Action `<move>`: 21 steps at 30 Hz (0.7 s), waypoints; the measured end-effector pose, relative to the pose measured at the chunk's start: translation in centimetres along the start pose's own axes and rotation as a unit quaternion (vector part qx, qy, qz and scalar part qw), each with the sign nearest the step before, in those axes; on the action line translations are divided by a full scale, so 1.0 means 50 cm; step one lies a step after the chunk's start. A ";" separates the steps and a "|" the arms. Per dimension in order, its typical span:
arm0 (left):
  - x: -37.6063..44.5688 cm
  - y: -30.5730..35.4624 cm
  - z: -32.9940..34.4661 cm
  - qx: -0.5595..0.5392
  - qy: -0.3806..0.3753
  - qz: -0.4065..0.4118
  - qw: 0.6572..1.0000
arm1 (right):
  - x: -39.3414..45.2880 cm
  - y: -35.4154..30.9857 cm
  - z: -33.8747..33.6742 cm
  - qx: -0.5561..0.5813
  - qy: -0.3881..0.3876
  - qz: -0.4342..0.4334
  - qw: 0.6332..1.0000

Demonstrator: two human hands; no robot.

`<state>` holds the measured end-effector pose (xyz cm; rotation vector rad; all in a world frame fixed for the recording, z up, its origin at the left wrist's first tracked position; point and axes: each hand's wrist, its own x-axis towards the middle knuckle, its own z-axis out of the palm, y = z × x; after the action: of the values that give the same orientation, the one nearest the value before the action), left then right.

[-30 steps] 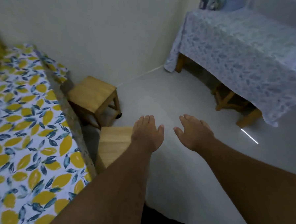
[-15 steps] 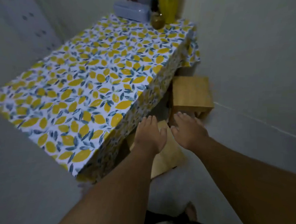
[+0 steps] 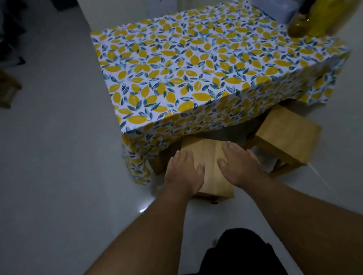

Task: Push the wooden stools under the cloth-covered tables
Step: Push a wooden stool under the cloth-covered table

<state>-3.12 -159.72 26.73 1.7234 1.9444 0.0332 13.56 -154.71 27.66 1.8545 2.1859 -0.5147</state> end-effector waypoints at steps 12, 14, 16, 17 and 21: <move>0.070 0.119 0.120 -0.074 0.061 -0.161 0.982 | 0.135 0.104 0.028 -0.043 -0.065 -0.179 0.981; 0.113 0.134 0.165 -0.078 0.058 -0.173 0.980 | 0.177 0.138 0.061 -0.043 -0.072 -0.191 0.978; 0.160 0.134 0.227 -0.092 0.051 -0.183 0.977 | 0.228 0.171 0.119 -0.045 -0.068 -0.195 0.978; 0.184 0.128 0.264 -0.096 0.047 -0.184 0.977 | 0.253 0.188 0.157 -0.047 -0.063 -0.195 0.978; 0.295 0.060 0.435 -0.068 0.050 -0.193 0.978 | 0.368 0.246 0.343 -0.089 -0.041 -0.212 0.972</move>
<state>7.81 -152.58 3.74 1.2566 2.2617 0.1117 21.59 -143.37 3.37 1.2552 2.4850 -0.4398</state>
